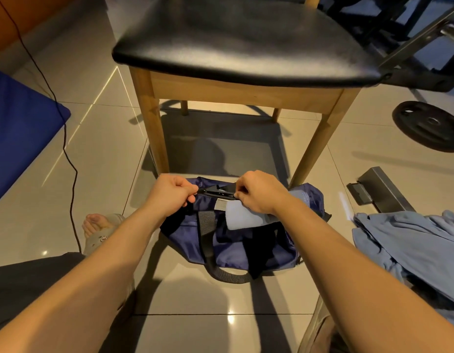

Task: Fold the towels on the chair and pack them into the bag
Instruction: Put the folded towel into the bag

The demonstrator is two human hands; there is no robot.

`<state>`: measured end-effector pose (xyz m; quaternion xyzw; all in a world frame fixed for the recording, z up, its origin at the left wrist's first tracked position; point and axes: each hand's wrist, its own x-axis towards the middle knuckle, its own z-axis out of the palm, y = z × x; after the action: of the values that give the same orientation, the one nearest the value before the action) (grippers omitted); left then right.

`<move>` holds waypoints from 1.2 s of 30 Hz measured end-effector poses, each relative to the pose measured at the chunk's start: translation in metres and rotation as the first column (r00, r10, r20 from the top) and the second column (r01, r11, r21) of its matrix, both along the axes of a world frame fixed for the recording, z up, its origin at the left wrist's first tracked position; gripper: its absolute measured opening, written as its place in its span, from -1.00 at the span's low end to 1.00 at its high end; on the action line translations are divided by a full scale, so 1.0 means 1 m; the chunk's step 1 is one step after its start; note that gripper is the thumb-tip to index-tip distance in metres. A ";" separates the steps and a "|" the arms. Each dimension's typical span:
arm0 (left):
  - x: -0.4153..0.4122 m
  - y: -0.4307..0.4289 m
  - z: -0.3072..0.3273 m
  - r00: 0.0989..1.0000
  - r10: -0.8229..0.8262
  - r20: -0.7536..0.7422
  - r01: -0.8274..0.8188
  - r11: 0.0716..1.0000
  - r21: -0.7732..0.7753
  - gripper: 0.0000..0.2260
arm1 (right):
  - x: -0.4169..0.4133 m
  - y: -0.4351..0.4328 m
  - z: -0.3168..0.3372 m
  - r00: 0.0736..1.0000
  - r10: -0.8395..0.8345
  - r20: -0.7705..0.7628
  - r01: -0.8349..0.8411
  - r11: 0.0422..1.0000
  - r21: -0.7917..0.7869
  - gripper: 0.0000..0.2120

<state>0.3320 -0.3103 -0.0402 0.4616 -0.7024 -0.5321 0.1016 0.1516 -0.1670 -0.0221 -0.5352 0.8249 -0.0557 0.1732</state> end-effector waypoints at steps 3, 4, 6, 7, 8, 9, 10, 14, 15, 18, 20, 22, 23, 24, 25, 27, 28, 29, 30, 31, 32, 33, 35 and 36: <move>0.011 -0.020 -0.004 0.987 0.161 -0.026 -0.162 0.986 -0.035 -0.73 | -0.013 0.011 -0.010 0.979 -0.121 0.162 0.131 0.990 -0.050 -0.82; 0.015 -0.025 -0.008 0.975 0.219 -0.032 -0.221 0.974 -0.055 -0.73 | -0.017 0.014 -0.013 0.967 -0.149 0.204 0.164 0.985 -0.059 -0.81; 0.021 -0.031 -0.018 0.952 0.307 -0.012 -0.306 0.944 -0.120 -0.77 | -0.020 0.016 -0.016 0.954 -0.173 0.243 0.195 0.979 -0.067 -0.80; 0.024 -0.030 -0.022 0.943 0.334 0.007 -0.329 0.932 -0.154 -0.77 | -0.019 0.016 -0.016 0.954 -0.170 0.248 0.193 0.979 -0.070 -0.80; 0.026 -0.027 -0.026 0.936 0.352 0.031 -0.339 0.919 -0.201 -0.78 | -0.017 0.014 -0.017 0.955 -0.164 0.248 0.187 0.980 -0.069 -0.79; 0.028 -0.021 -0.029 0.931 0.362 0.044 -0.337 0.901 -0.273 -0.79 | -0.015 0.013 -0.016 0.957 -0.153 0.245 0.175 0.982 -0.069 -0.79; 0.028 -0.014 -0.029 0.933 0.359 0.036 -0.320 0.870 -0.375 -0.81 | -0.013 0.011 -0.016 0.960 -0.144 0.239 0.164 0.984 -0.069 -0.79; 0.017 0.024 -0.025 0.998 -0.058 -0.003 0.034 0.624 -0.781 -0.85 | -0.015 0.005 -0.013 0.969 -0.127 0.211 0.143 0.988 -0.061 -0.80; 0.012 0.033 -0.030 0.980 -0.193 0.057 0.157 0.558 -0.815 -0.85 | -0.017 0.004 -0.011 0.970 -0.130 0.207 0.145 0.988 -0.060 -0.80; 0.005 0.048 -0.047 0.916 -0.335 0.220 0.368 0.486 -0.793 -0.75 | -0.021 0.002 -0.003 0.974 -0.121 0.193 0.135 0.989 -0.060 -0.80; 0.011 0.053 -0.054 0.905 -0.342 0.253 0.397 0.464 -0.792 -0.83 | -0.026 -0.002 0.004 0.983 -0.104 0.153 0.115 0.991 -0.062 -0.80; 0.020 0.053 -0.059 0.896 -0.366 0.252 0.408 0.453 -0.793 -0.88 | -0.033 -0.008 0.010 0.990 -0.100 0.103 0.107 0.992 -0.069 -0.80; 0.024 0.053 -0.060 0.889 -0.382 0.254 0.420 0.456 -0.785 -0.87 | -0.037 -0.012 0.012 0.992 -0.099 0.076 0.105 0.991 -0.078 -0.81; 0.027 0.053 -0.062 0.879 -0.400 0.258 0.436 0.456 -0.776 -0.86 | -0.042 -0.016 0.014 0.994 -0.098 0.044 0.102 0.991 -0.088 -0.82; 0.030 0.054 -0.063 0.867 -0.420 0.270 0.457 0.449 -0.768 -0.85 | -0.045 -0.020 0.015 0.995 -0.097 0.004 0.097 0.990 -0.099 -0.82; 0.036 0.057 -0.068 0.837 -0.456 0.302 0.506 0.436 -0.744 -0.84 | -0.048 -0.029 0.014 0.987 -0.103 -0.122 0.088 0.989 -0.118 -0.81; 0.039 0.058 -0.070 0.824 -0.468 0.320 0.531 0.440 -0.724 -0.83 | -0.047 -0.032 0.013 0.973 -0.107 -0.206 0.082 0.988 -0.127 -0.82; 0.043 0.058 -0.072 0.810 -0.477 0.340 0.557 0.446 -0.701 -0.83 | -0.046 -0.035 0.010 0.950 -0.112 -0.292 0.075 0.988 -0.137 -0.84; 0.046 0.057 -0.074 0.792 -0.488 0.368 0.587 0.440 -0.680 -0.83 | -0.043 -0.036 0.008 0.922 -0.114 -0.370 0.065 0.988 -0.142 -0.88; 0.049 0.057 -0.075 0.765 -0.503 0.402 0.622 0.417 -0.663 -0.82 | -0.041 -0.038 0.007 0.897 -0.107 -0.428 0.051 0.989 -0.140 -0.89; 0.049 0.056 -0.074 0.738 -0.519 0.431 0.652 0.386 -0.652 -0.81 | -0.038 -0.038 0.005 0.880 -0.094 -0.465 0.037 0.991 -0.130 -0.87; 0.048 0.056 -0.072 0.728 -0.526 0.441 0.662 0.372 -0.651 -0.79 | -0.036 -0.039 0.002 0.874 -0.077 -0.480 0.022 0.993 -0.119 -0.86; 0.039 0.051 -0.062 0.782 -0.488 0.387 0.597 0.410 -0.689 -0.77 | -0.035 -0.039 -0.002 0.879 -0.055 -0.474 0.001 0.994 -0.113 -0.93; 0.031 0.046 -0.056 0.833 -0.442 0.333 0.523 0.433 -0.734 -0.76 | -0.034 -0.038 -0.003 0.885 -0.054 -0.463 -0.004 0.992 -0.123 -0.92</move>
<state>0.3630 -0.2642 -0.0957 0.1681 -0.9693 -0.1422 0.1098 0.1175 -0.2053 -0.0254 -0.5317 0.8443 0.0225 -0.0629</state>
